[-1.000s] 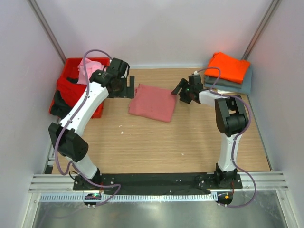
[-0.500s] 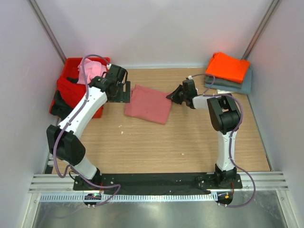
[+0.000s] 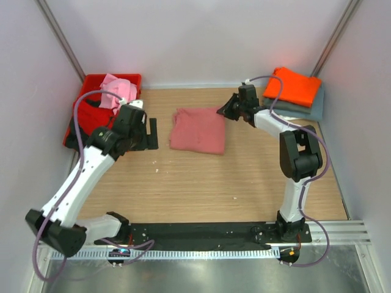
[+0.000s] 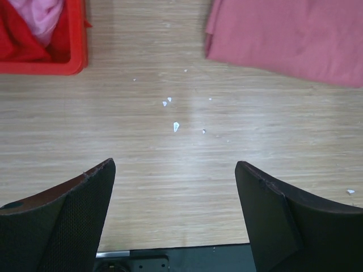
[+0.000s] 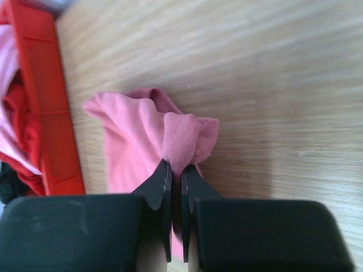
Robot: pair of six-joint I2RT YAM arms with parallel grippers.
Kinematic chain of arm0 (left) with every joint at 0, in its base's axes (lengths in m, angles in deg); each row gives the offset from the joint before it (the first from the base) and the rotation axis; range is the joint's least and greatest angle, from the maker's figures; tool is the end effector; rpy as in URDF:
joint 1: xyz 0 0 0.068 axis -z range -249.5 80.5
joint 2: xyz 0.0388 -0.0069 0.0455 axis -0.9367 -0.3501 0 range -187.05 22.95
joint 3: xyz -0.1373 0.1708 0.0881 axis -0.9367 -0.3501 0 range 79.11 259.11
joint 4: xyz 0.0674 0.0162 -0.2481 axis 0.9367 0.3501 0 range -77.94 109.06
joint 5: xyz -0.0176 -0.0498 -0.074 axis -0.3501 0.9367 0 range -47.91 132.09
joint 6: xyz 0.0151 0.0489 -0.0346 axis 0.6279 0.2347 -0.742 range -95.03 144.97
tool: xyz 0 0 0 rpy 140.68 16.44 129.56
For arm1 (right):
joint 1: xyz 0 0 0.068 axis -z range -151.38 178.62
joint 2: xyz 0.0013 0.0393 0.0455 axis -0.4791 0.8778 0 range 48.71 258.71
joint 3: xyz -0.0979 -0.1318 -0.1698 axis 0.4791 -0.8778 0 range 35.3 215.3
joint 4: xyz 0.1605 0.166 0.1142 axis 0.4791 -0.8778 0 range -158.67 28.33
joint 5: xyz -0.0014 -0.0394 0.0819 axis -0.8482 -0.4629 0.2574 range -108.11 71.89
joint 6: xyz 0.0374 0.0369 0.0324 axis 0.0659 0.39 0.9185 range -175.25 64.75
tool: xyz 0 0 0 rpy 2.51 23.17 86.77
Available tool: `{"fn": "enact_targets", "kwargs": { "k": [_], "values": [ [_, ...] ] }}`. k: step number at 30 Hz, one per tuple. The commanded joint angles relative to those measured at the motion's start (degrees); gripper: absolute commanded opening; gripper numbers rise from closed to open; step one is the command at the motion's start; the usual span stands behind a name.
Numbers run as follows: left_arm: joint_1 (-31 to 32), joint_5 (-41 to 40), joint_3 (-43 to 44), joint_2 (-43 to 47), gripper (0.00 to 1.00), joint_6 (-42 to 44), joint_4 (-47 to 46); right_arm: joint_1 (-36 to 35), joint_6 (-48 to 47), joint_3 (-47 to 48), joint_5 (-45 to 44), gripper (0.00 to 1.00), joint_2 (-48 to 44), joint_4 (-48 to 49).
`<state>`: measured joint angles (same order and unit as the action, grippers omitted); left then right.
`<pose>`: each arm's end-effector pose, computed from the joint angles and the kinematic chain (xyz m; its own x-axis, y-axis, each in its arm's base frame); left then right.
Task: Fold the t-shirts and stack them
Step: Neatly place the folded tshirt to the corner
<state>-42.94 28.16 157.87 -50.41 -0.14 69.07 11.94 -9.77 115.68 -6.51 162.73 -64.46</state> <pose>0.2407 -0.1078 0.3190 -0.7622 -0.0794 -0.6424 -0.0257 0.9954 -0.0926 0.4207 0.1358 0.1654 -0.7098 0.5163 -0.4792 0.0996 0.7470 0.6573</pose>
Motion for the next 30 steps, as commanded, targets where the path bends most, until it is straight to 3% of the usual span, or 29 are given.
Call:
{"fn": "enact_targets", "kwargs": {
  "k": [1,9,18,25,30],
  "values": [
    [-0.2,0.7,-5.5,8.7,0.87,-2.8,0.5,1.7,-3.5,5.1,-2.3,0.02,-5.7,-5.0],
    [-0.2,9.9,-16.7,23.9,0.87,-5.2,1.5,4.8,-7.1,14.5,-4.5,0.01,-5.8,-12.5],
    [-0.2,7.6,-21.4,37.8,0.89,-8.2,4.0,9.2,-13.2,29.2,-8.2,0.01,-3.6,-21.7],
    [-0.2,7.3,-23.6,41.6,0.89,-9.9,4.1,14.4,-14.1,40.1,-7.5,0.01,1.1,-24.5],
    [-0.3,8.7,-23.7,38.6,0.87,-9.6,3.9,16.0,-13.7,51.6,-6.6,0.01,8.7,-26.6]
  ]
}}
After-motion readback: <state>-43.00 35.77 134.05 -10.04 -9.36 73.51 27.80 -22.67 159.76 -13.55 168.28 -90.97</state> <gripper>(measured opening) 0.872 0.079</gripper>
